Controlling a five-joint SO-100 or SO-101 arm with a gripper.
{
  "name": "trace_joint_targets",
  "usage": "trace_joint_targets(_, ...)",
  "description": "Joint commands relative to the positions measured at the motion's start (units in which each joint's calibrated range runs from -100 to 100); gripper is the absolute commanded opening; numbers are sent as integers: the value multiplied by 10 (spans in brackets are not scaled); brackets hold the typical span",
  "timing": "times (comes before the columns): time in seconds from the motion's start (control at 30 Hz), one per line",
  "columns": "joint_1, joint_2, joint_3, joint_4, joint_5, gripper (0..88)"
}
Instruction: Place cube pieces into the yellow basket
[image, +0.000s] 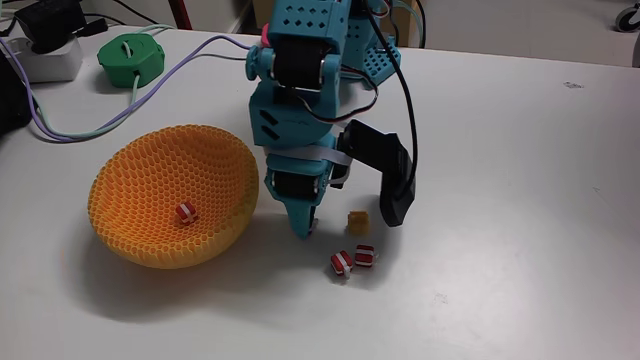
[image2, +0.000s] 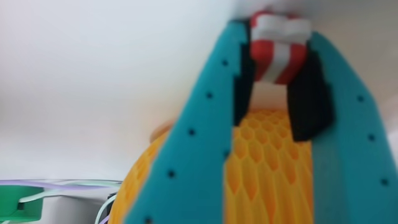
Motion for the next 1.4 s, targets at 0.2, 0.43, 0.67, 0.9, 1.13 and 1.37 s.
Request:
trace_joint_targets(0.2, 66, -183, -196, 126, 29, 0)
trace_joint_targets(0.43, 213, -236, -155, 82, 88, 0)
trace_joint_targets(0.67, 273, -219, -48, 31, 80, 240)
trace_joint_targets(0.9, 230, -226, -135, 154, 50, 374)
trace_joint_targets(1.13, -6, -317, -61, 266, 38, 247)
trace_joint_targets(1.37, -167, -285, 77, 196, 5, 232)
